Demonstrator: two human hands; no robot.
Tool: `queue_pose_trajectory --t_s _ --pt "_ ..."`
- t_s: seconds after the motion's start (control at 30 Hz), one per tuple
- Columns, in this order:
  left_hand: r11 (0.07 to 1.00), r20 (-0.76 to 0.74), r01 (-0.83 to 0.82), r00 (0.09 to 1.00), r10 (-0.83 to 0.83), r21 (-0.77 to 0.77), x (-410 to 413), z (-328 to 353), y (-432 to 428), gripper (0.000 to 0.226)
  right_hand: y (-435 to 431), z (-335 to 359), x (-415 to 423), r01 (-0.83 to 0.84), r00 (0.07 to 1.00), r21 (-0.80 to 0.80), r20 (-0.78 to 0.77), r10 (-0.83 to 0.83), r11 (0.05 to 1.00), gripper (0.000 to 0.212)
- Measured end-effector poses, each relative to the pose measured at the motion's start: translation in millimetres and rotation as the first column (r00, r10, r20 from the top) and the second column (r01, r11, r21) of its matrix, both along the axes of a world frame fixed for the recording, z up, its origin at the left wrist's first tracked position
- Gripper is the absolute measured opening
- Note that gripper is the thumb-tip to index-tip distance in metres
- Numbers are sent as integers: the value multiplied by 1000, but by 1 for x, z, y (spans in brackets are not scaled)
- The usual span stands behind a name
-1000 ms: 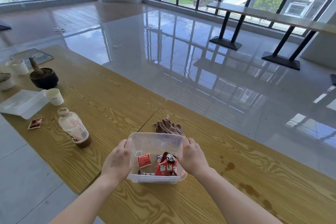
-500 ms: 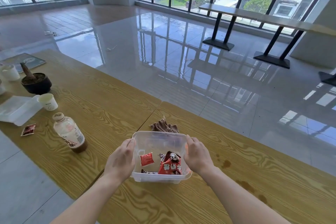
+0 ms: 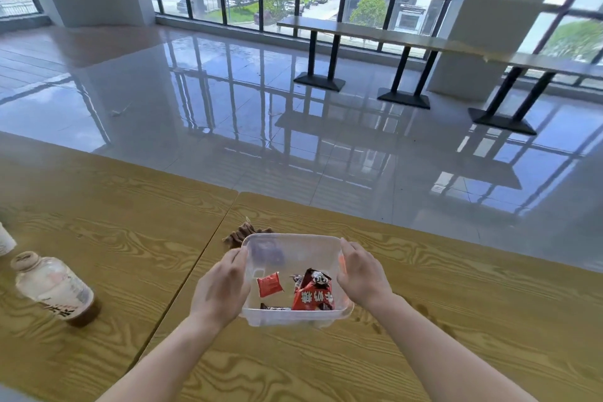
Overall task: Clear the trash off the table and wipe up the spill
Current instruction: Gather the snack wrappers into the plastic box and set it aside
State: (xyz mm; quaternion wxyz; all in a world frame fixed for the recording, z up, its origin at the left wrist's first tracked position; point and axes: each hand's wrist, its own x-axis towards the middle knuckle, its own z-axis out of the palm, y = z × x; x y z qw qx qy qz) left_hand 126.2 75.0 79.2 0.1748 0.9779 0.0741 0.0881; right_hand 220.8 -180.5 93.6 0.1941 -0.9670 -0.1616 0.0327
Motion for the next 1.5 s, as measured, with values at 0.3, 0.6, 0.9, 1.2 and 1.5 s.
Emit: queue_pose_trajectory --t_s 0.3,0.6,0.9,1.2,1.5 --pt "982 -4 190 982 -190 7 30 14 -59 46 -72 12 -18 190 982 -15 27 -189 982 59" --pt "952 -16 306 952 -306 -5 66 19 -146 41 -165 11 -9 311 950 -14 9 -311 950 63" --pt "938 -55 343 937 -346 -46 116 15 -283 31 -302 2 27 384 923 -5 12 -384 923 49" --pt "927 -97 362 924 -371 -98 174 -7 -414 36 -429 -15 88 412 910 -66 -12 -414 909 48" --pt "931 -110 346 927 -358 -117 236 -22 -497 54 -504 -30 147 421 907 -105 19 -421 901 47"
